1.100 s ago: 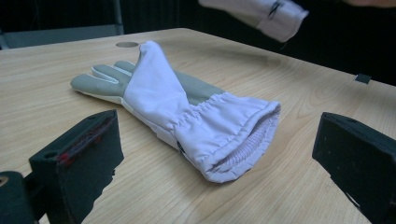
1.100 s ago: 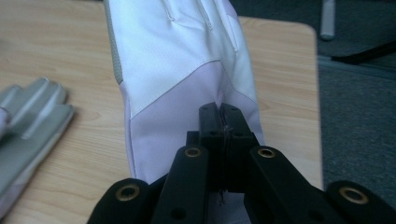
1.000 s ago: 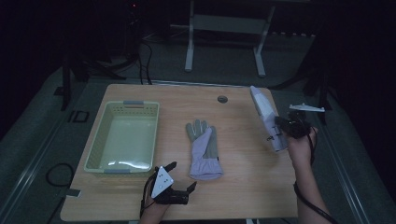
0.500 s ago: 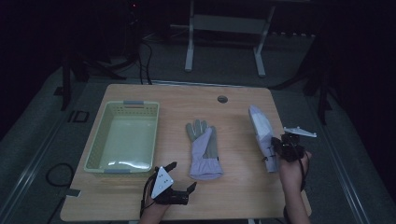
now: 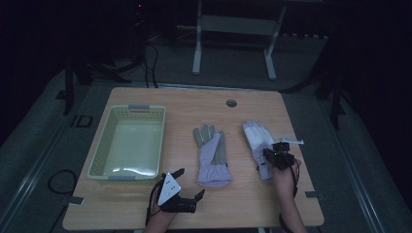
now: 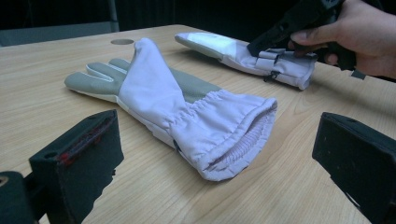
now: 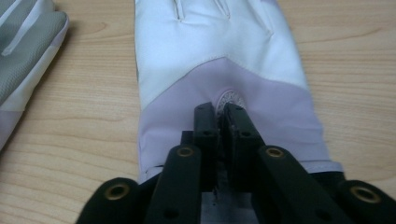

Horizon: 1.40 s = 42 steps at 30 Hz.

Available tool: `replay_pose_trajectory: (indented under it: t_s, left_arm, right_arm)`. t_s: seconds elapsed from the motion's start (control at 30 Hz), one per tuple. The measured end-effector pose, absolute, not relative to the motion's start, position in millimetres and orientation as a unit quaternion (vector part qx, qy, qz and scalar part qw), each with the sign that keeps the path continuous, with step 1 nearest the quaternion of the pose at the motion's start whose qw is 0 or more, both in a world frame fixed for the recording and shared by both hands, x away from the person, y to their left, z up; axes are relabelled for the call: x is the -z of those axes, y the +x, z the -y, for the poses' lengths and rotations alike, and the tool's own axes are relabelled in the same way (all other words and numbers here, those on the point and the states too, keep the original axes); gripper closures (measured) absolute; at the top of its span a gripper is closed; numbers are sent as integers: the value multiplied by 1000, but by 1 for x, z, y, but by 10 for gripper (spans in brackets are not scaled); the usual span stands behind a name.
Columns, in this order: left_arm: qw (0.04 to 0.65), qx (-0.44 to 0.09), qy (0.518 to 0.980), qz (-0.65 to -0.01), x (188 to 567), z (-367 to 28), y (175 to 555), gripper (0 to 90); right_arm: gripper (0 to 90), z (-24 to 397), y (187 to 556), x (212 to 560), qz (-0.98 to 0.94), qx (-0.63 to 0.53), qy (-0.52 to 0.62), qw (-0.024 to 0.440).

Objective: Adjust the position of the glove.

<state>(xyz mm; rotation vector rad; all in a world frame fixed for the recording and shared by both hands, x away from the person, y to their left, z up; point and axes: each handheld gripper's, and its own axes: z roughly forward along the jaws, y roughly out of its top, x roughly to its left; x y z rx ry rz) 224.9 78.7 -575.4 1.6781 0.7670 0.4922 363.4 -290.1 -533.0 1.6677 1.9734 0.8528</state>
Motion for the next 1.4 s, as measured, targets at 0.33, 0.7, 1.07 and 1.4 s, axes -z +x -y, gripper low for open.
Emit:
replay_pose_trajectory:
  t_s: [0.33,0.7,1.07,1.4]
  left_arm:
    - [577,-209,718,-328,575,-78,225,17]
    - [576,-210,719,-327,575,-78,225,17]
    - [576,-209,720,-326,575,-78,225,17]
    - [575,-211,720,-326,575,-77,225,17]
  right_arm:
    - [576,312,357,512,-733,-347,552,192]
    - [493,340,363,500,-795,-350,461,181]
    - [454,331,395,533,-801,-347,468,136]
    - [686,329,396,540,-809,-336,471,102]
